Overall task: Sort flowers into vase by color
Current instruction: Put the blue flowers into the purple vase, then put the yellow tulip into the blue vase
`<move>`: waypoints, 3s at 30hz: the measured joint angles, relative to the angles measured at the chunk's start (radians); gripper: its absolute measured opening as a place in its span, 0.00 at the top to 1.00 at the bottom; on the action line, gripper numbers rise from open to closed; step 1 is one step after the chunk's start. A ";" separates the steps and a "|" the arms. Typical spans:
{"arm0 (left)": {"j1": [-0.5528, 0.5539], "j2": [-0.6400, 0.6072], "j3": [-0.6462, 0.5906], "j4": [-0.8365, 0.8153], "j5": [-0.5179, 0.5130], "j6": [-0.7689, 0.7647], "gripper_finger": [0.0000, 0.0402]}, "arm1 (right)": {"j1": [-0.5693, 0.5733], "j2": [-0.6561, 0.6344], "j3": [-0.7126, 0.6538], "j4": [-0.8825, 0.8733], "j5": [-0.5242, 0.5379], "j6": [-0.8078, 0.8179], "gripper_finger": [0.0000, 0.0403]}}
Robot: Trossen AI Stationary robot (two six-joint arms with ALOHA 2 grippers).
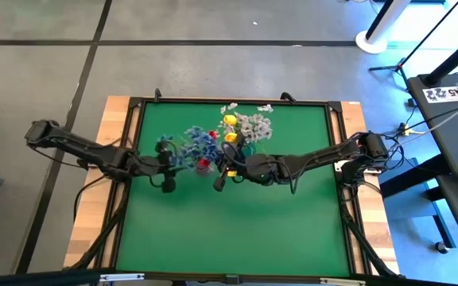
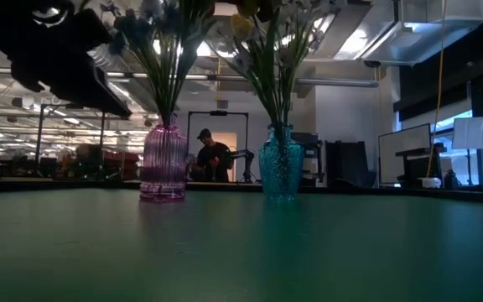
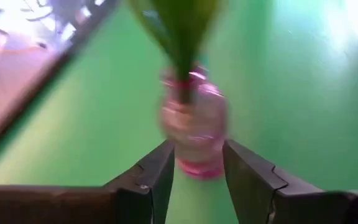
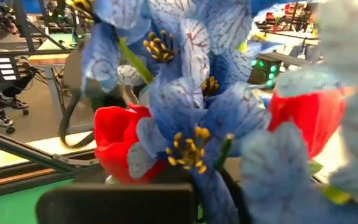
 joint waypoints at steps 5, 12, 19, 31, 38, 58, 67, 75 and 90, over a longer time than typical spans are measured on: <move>0.181 -0.095 0.001 0.032 0.090 0.113 0.67 | -0.002 -0.005 0.000 0.006 -0.025 0.006 0.97; 0.367 0.038 0.001 0.212 0.355 0.153 0.67 | -0.010 -0.005 0.000 0.005 -0.019 -0.014 0.97; 0.343 0.191 0.004 0.361 0.443 0.120 0.67 | -0.009 0.003 0.000 0.019 -0.015 -0.067 0.97; 0.212 0.205 0.003 0.394 0.389 0.093 0.67 | -0.007 0.066 0.001 -0.046 -0.010 0.030 0.97; 0.184 0.178 -0.001 0.376 0.389 0.085 0.67 | -0.007 0.067 0.002 -0.175 -0.025 0.124 0.95; 0.119 -0.277 0.000 0.057 0.392 -0.086 0.67 | 0.022 -0.180 0.000 -0.336 -0.208 0.075 0.27; 0.076 -0.361 0.001 0.088 0.363 -0.248 0.67 | 0.087 -0.246 0.000 -0.285 -0.223 -0.003 0.27; 0.076 -0.385 0.001 0.139 0.419 -0.298 0.67 | 0.088 -0.256 0.000 -0.336 -0.209 -0.035 0.27; 0.076 -0.500 0.002 0.179 0.540 -0.271 0.67 | 0.182 -0.395 0.002 -0.396 0.262 -0.161 0.35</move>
